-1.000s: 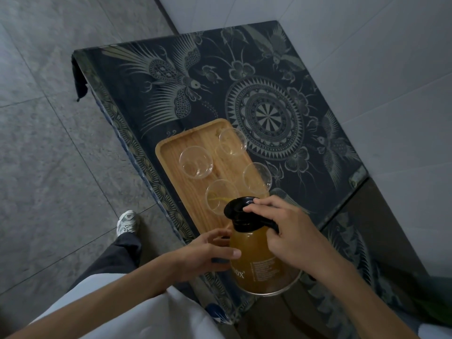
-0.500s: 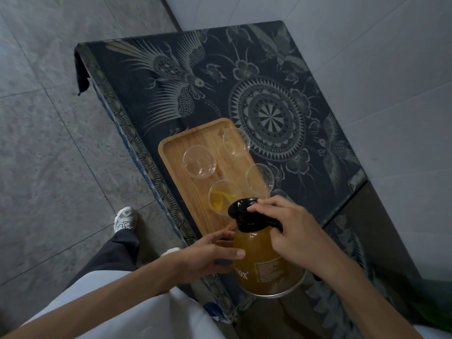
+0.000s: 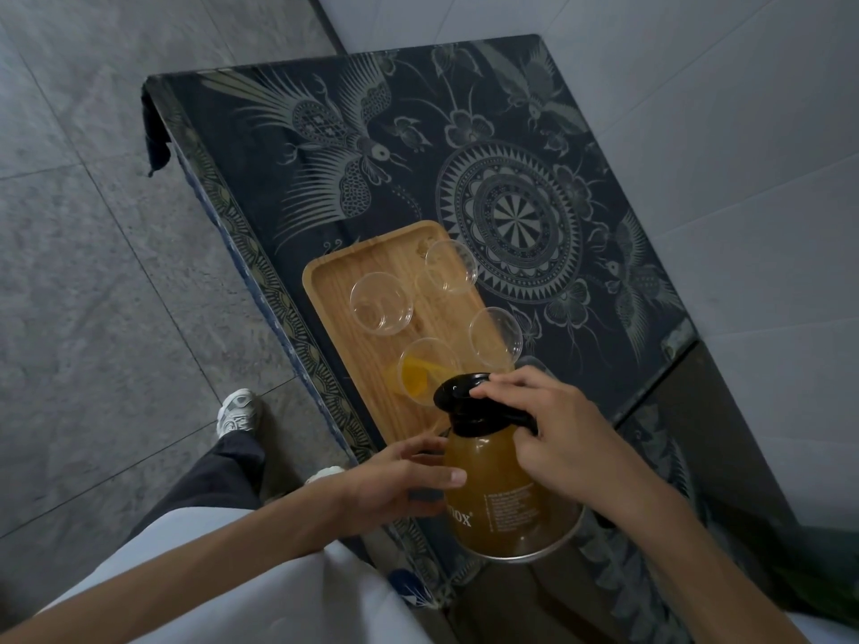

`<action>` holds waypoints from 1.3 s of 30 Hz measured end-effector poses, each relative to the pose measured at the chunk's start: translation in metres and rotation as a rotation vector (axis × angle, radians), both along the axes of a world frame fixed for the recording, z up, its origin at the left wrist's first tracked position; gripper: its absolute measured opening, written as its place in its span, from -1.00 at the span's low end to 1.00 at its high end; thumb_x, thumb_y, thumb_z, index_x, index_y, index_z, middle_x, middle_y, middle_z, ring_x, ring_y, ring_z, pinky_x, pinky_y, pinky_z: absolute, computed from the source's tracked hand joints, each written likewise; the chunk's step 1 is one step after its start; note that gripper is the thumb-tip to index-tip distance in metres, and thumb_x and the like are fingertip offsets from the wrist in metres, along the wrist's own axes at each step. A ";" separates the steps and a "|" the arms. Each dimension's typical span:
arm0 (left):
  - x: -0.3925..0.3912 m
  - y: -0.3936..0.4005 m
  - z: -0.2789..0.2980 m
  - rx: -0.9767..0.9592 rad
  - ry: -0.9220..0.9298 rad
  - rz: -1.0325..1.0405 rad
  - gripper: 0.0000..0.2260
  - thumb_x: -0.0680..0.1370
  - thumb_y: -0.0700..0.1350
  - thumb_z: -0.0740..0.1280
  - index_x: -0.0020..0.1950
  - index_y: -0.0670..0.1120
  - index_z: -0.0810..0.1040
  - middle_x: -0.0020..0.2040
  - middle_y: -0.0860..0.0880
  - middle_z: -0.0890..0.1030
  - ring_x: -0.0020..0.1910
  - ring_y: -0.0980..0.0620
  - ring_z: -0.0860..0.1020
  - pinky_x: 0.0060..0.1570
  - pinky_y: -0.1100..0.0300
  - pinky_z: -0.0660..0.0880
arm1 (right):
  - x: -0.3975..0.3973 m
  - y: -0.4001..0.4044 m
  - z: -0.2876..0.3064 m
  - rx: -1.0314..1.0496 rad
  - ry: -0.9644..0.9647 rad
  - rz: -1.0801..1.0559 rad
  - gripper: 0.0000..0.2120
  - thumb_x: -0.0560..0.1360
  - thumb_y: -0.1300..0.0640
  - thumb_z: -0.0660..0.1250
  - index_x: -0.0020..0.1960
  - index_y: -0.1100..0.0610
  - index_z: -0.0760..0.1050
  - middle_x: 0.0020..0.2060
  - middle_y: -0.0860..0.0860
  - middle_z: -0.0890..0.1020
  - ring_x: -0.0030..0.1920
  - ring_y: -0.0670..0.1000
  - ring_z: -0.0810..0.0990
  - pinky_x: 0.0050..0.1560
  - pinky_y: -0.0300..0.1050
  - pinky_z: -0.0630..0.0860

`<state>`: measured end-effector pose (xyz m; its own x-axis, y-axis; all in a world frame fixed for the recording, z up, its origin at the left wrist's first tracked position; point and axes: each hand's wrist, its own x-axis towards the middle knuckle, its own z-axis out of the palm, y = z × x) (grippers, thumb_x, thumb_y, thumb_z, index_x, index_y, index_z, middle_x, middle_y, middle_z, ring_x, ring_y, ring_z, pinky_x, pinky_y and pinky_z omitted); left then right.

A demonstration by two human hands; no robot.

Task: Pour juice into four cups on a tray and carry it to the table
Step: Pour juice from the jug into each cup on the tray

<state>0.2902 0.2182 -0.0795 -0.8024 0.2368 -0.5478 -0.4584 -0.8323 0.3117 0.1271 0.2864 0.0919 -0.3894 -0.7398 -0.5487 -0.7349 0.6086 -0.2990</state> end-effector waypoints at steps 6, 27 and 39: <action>0.002 0.004 -0.008 0.020 -0.010 0.009 -0.22 0.32 -0.08 0.68 0.49 0.01 0.48 0.45 -0.11 0.58 0.42 -0.16 0.58 0.49 -0.19 0.46 | 0.003 -0.002 0.001 0.016 0.008 0.008 -0.35 0.44 0.35 0.21 0.37 -0.21 0.52 0.33 -0.25 0.46 0.30 -0.12 0.47 0.22 -0.16 0.50; 0.002 0.008 -0.008 0.061 -0.004 -0.022 -0.23 0.35 -0.10 0.67 0.51 -0.05 0.45 0.41 -0.12 0.63 0.40 -0.16 0.61 0.51 -0.20 0.44 | 0.005 0.000 0.005 0.057 0.027 0.007 -0.36 0.45 0.33 0.21 0.39 -0.21 0.50 0.36 -0.26 0.46 0.33 -0.15 0.45 0.25 -0.20 0.45; 0.003 0.008 -0.009 0.059 -0.016 -0.015 -0.24 0.37 -0.11 0.66 0.51 -0.03 0.45 0.41 -0.11 0.63 0.39 -0.14 0.62 0.49 -0.17 0.48 | 0.005 0.000 0.004 0.057 0.027 0.007 -0.36 0.46 0.33 0.21 0.40 -0.22 0.50 0.36 -0.27 0.45 0.33 -0.14 0.45 0.26 -0.18 0.47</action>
<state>0.2932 0.2261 -0.0881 -0.7896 0.2814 -0.5454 -0.4758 -0.8419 0.2546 0.1319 0.2860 0.0958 -0.3994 -0.7104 -0.5794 -0.7463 0.6190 -0.2445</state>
